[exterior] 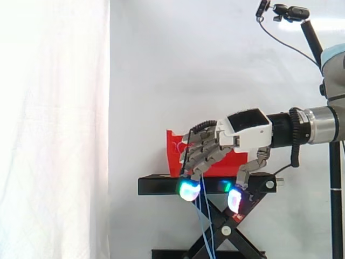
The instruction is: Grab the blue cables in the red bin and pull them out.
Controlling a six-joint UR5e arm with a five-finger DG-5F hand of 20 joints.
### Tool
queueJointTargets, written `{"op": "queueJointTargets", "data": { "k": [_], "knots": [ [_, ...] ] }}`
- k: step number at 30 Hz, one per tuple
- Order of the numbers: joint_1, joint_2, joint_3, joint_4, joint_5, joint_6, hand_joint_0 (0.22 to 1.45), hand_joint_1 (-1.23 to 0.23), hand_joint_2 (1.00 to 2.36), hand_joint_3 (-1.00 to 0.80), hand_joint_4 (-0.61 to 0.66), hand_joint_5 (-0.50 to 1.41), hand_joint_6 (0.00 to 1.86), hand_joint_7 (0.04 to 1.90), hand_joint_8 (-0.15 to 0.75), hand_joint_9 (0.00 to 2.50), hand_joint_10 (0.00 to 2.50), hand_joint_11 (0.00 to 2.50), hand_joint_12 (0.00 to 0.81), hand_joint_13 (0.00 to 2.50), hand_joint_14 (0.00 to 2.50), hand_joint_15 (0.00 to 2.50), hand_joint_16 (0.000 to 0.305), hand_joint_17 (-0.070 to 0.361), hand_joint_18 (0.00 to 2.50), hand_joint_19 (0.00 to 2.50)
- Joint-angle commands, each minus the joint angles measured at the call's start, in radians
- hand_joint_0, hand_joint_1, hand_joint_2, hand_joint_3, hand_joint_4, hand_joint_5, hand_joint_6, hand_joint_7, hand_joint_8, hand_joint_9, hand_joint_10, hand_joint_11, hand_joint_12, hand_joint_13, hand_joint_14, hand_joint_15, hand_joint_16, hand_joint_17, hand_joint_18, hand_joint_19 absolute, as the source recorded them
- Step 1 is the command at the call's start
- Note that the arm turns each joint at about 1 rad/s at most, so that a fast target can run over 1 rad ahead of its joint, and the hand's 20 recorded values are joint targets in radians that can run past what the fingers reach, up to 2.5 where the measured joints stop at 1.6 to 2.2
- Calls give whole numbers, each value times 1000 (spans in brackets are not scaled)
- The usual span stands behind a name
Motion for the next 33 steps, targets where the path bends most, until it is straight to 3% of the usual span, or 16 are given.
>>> {"op": "queueJointTargets", "data": {
  "k": [1,2,4,8,12,16,21,28,33],
  "knots": [
    [-18,-15,0,26,-38,31,742,-1040,1000,-1000,131,629,12,454,220,605,11,256,317,434,7,179,46,103,255,164],
    [-27,-15,0,26,-58,37,743,-1040,1000,-1000,134,629,13,454,218,605,9,254,317,434,7,182,46,103,256,160],
    [-29,-15,0,26,-61,37,743,-1040,1000,-1000,130,630,12,448,220,604,9,257,316,434,7,183,46,103,255,160],
    [-44,-16,43,33,-83,28,744,-1038,1000,-1000,134,629,12,450,219,604,9,258,317,434,7,182,46,103,254,160],
    [-53,-15,46,99,-98,-18,745,-1039,1000,-1000,133,628,14,452,219,601,9,257,316,431,7,179,46,103,254,160],
    [-56,-16,46,141,-115,-61,747,-1041,1000,-1000,133,629,12,450,219,599,9,256,315,430,7,182,46,103,254,165],
    [-58,-16,44,127,-124,-116,748,-1041,1000,-1000,132,633,13,465,218,591,9,258,316,428,7,182,46,103,253,161],
    [-65,-39,44,142,-121,-107,748,-1044,1000,-1000,133,649,14,486,217,588,9,262,317,427,7,178,46,103,253,161],
    [-71,-61,46,141,-127,-32,750,-1043,1000,-1000,131,655,14,499,216,588,10,266,317,427,7,178,46,103,253,161]
  ]
}}
